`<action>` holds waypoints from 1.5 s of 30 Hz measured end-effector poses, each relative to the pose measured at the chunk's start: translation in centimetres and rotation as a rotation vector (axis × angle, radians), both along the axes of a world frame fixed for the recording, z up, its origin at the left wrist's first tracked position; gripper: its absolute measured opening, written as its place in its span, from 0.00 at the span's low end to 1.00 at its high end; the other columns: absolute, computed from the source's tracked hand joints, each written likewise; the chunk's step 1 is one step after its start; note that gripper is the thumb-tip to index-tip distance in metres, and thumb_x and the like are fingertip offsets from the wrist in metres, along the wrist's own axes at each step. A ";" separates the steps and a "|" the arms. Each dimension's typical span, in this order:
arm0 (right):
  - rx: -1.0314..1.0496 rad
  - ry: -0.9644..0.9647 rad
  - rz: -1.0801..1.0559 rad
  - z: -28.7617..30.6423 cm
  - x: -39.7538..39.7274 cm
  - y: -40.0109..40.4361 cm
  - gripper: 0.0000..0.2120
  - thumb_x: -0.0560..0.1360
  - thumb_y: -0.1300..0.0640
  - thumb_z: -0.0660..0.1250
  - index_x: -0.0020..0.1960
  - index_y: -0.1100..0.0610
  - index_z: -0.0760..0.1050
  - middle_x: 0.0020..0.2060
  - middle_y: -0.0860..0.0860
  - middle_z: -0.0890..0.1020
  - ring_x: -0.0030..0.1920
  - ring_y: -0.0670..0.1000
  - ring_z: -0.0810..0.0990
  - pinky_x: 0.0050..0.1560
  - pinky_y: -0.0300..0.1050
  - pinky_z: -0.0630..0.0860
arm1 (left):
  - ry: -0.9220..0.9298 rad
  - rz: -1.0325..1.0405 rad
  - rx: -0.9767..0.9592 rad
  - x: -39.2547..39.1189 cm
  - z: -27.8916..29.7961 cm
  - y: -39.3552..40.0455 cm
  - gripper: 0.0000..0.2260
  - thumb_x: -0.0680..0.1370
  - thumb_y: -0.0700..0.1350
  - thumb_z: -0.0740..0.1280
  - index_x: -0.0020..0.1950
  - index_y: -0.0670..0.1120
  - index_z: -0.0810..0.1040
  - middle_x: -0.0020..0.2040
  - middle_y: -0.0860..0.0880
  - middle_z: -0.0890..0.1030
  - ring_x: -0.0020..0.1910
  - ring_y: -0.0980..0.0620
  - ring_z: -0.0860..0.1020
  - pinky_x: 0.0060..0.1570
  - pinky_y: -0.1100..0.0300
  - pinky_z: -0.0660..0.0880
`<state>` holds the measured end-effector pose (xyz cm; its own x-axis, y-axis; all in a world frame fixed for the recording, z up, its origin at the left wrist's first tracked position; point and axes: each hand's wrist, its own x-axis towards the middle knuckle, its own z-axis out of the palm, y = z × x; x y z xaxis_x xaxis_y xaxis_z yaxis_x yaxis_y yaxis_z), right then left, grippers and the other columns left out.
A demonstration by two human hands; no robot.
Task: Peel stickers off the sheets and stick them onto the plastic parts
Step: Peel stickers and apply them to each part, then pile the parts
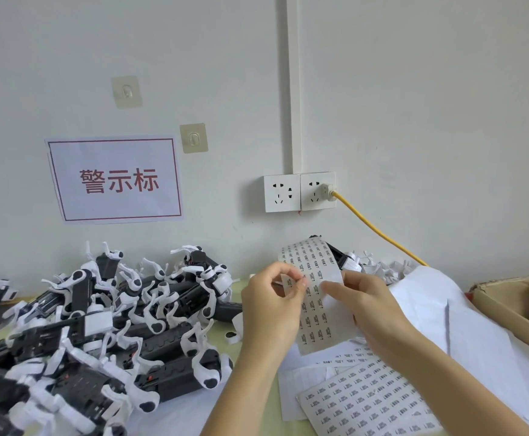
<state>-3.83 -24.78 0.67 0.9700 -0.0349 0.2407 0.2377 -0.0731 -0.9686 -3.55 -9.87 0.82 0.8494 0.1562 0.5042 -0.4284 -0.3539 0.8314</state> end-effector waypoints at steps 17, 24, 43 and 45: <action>-0.292 -0.215 -0.087 -0.6 0.4 0.0 0.19 0.76 0.57 0.69 0.26 0.49 0.76 0.22 0.44 0.72 0.24 0.41 0.69 0.26 0.32 0.64 | -0.193 -0.041 0.424 -0.1 -0.1 -0.7 0.07 0.81 0.43 0.65 0.47 0.47 0.82 0.41 0.54 0.82 0.41 0.55 0.77 0.46 0.54 0.75; -0.413 -0.246 -0.057 -0.7 0.3 -0.3 0.14 0.78 0.55 0.66 0.37 0.60 0.81 0.31 0.64 0.77 0.30 0.47 0.69 0.32 0.43 0.64 | -0.151 -0.024 0.517 -0.1 0.1 -0.4 0.08 0.81 0.44 0.64 0.48 0.46 0.82 0.43 0.51 0.80 0.43 0.51 0.77 0.46 0.51 0.75; -0.423 -0.223 -0.049 -0.3 0.0 -0.1 0.12 0.76 0.59 0.66 0.35 0.62 0.81 0.31 0.62 0.79 0.30 0.46 0.71 0.33 0.43 0.65 | -0.148 0.026 0.564 0.0 0.1 -0.5 0.08 0.78 0.44 0.64 0.42 0.45 0.79 0.37 0.50 0.79 0.37 0.49 0.75 0.39 0.51 0.75; -0.411 -0.217 -0.055 -0.3 0.0 -0.1 0.12 0.75 0.59 0.67 0.35 0.63 0.80 0.32 0.64 0.78 0.30 0.46 0.70 0.33 0.43 0.64 | -0.138 -0.002 0.520 0.0 -0.1 -0.5 0.07 0.78 0.45 0.65 0.42 0.46 0.80 0.38 0.51 0.80 0.37 0.51 0.77 0.39 0.52 0.76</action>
